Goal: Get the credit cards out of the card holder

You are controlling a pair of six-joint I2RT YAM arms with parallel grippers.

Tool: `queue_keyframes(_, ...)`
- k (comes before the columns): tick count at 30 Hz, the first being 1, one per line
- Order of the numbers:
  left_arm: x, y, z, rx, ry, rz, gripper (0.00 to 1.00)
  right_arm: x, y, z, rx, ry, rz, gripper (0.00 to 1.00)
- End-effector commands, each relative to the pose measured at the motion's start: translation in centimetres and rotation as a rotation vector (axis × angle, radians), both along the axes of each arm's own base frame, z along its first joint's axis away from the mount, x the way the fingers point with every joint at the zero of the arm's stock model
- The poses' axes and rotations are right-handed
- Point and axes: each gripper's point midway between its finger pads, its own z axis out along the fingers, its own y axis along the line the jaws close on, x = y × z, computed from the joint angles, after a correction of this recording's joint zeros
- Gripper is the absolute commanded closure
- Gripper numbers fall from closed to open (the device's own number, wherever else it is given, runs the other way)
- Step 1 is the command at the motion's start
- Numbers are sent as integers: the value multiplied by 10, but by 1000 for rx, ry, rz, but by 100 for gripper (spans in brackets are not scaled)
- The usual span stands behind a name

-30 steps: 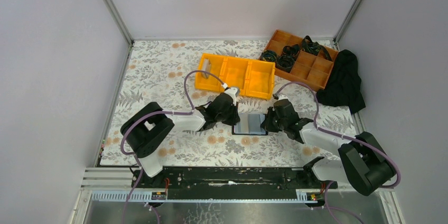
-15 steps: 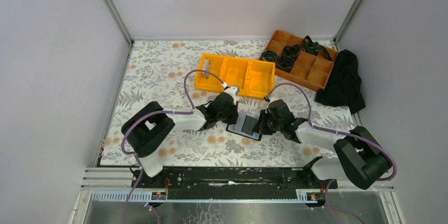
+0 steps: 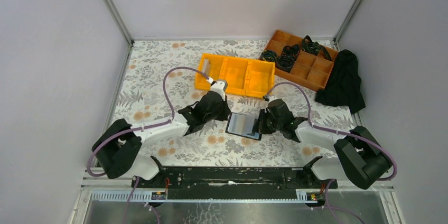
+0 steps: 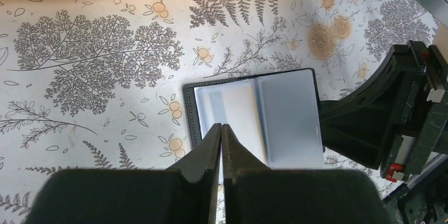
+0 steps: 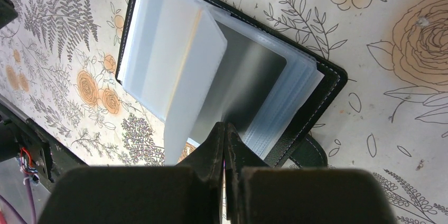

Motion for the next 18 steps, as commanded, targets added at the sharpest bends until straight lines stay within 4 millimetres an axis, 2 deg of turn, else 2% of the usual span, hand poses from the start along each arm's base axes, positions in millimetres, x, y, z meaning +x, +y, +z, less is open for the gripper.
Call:
queue_keyframes(1, 0, -4, 0, -24, -36, -13, 92, 10, 11, 19, 31, -58, 31, 100)
queue_keyframes(4, -1, -8, -5, -24, -24, -23, 92, 17, 19, 32, 57, -83, 45, 100)
queue_keyframes(12, -2, -4, 10, -51, -67, -20, 93, 34, 45, 57, 92, -129, 87, 100)
queue_keyframes(15, -4, 0, 16, -61, -84, -10, 93, 38, 52, 53, 86, -118, 96, 100)
queue_keyframes(18, -4, 8, 30, -74, -116, 11, 93, 37, 58, 43, 86, -97, 105, 100)
